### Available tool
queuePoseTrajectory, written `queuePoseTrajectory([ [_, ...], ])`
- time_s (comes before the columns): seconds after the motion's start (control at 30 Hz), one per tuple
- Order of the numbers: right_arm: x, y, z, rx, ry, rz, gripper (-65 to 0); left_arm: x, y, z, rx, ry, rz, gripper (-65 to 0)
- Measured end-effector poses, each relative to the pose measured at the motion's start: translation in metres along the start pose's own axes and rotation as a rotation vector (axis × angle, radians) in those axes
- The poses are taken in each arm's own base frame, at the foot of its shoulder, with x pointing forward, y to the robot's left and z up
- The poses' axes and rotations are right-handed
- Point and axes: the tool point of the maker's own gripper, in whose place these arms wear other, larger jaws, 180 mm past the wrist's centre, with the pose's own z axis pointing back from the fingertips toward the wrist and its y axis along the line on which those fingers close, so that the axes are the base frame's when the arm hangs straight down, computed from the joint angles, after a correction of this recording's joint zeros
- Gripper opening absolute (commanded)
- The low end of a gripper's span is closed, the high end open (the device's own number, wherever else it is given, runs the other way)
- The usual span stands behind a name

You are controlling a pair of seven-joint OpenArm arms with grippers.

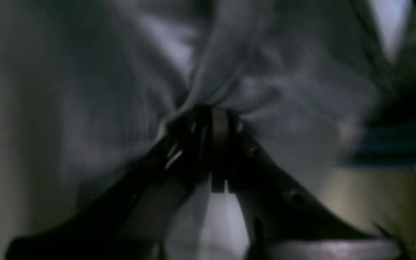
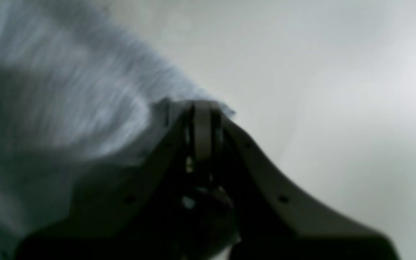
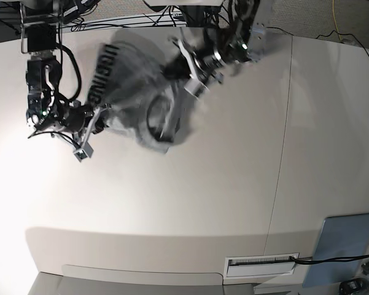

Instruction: Fold the T-shirt properly

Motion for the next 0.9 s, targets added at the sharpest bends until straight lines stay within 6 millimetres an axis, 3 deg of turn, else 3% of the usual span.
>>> queuePoseTrajectory([
  [0.1,-0.017,0.021,0.005,0.044,0.006,0.014,-65.0,0.022,0.048,0.012,0.115,-0.030,-0.025,-58.8],
  [0.2,-0.031,0.053,0.013,0.102,-0.003,0.050,-65.0,0.037,0.076,0.020,0.191,-0.058,-0.026,-58.8],
  [0.33,-0.045,0.095,0.029,0.182,-0.027,0.069,-65.0,0.054,0.094,0.022,0.245,-0.057,-0.053,-58.8],
  [0.57,-0.062,0.165,0.042,0.332,-0.036,0.105,-65.0,0.074,0.103,0.023,0.270,-0.075,-0.083,-58.8],
  [0.77,-0.060,0.171,0.044,0.351,-0.052,0.096,-65.0,0.081,0.103,0.024,0.271,-0.086,-0.089,-58.8],
  [0.9,-0.050,0.139,0.050,0.273,-0.095,0.032,-65.0,0.094,0.090,0.036,0.262,-0.138,-0.109,-58.8],
])
